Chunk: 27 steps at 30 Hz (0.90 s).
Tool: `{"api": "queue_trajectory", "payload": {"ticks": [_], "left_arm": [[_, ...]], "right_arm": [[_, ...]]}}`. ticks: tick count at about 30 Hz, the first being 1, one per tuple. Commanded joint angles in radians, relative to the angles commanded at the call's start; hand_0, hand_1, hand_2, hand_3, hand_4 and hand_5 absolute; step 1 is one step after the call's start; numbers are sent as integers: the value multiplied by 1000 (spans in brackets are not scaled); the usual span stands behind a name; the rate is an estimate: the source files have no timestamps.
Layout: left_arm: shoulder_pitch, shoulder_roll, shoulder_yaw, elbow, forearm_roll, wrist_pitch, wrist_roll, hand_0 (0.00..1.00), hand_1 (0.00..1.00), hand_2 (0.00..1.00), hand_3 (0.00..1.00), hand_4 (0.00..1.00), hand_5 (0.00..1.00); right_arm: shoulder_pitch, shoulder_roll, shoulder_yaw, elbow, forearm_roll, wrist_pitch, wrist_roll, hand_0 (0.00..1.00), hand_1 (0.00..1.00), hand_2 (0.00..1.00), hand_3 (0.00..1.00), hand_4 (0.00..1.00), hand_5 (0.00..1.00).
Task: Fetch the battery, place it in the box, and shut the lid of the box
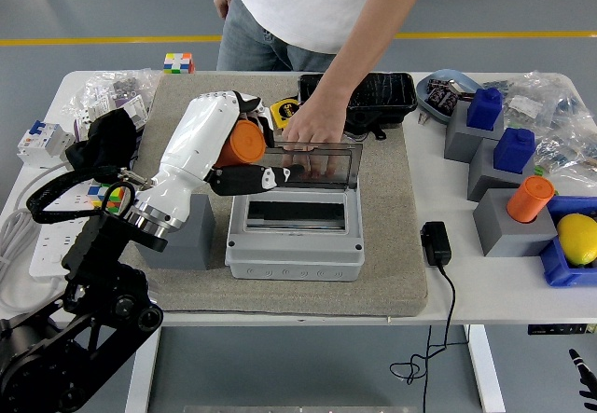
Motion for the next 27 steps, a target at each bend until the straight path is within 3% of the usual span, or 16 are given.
{"api": "queue_trajectory", "payload": {"ticks": [3,13,20,27], "left_arm": [[-51,-5,79,54,121,-6,26,47,2,33,2,998,177],[-154,-35,243,225,121,-16,30,47,2,31,2,998,180],[-200,-65,305,329,121,-19,22,49,2,27,2,998,194],[-209,-80,313,366,121,-13,9,50,2,27,2,998,193]], "right_arm": [[5,-2,4,-1,-3,0,0,818,812,776,809,998,998],[10,-6,-3,-4,-3,1,-2,818,812,776,809,998,998],[11,-7,-14,-4,0,2,-3,818,811,776,809,998,998],[12,-8,-18,-4,1,1,-3,818,811,776,809,998,998]]}}
